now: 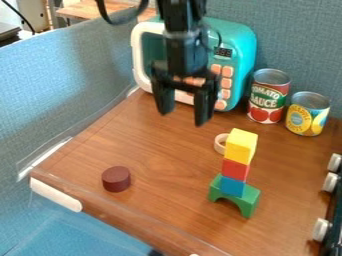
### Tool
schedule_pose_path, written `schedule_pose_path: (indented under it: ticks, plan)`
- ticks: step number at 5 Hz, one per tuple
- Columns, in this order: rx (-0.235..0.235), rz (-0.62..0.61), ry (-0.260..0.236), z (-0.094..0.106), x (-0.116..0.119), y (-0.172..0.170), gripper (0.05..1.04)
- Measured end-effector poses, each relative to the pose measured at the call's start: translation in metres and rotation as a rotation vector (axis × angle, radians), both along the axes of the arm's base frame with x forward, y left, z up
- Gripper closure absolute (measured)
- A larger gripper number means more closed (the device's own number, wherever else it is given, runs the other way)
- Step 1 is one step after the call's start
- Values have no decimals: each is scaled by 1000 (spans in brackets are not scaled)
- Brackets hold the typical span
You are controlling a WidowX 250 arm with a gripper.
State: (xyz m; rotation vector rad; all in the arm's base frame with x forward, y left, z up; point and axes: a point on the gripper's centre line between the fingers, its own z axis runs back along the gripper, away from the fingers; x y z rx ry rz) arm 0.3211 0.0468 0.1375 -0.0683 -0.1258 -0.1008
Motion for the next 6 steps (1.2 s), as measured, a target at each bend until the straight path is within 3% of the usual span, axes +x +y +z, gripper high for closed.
schedule_pose_path:
  ticks: [2,3,4,6]
  plan:
    - [77,-53,-58,58,3,-42,83]
    - [115,-117,-62,71,2,-69,83]
    - [102,-115,-32,62,4,-76,83]
    - [64,-112,80,16,4,-84,83]
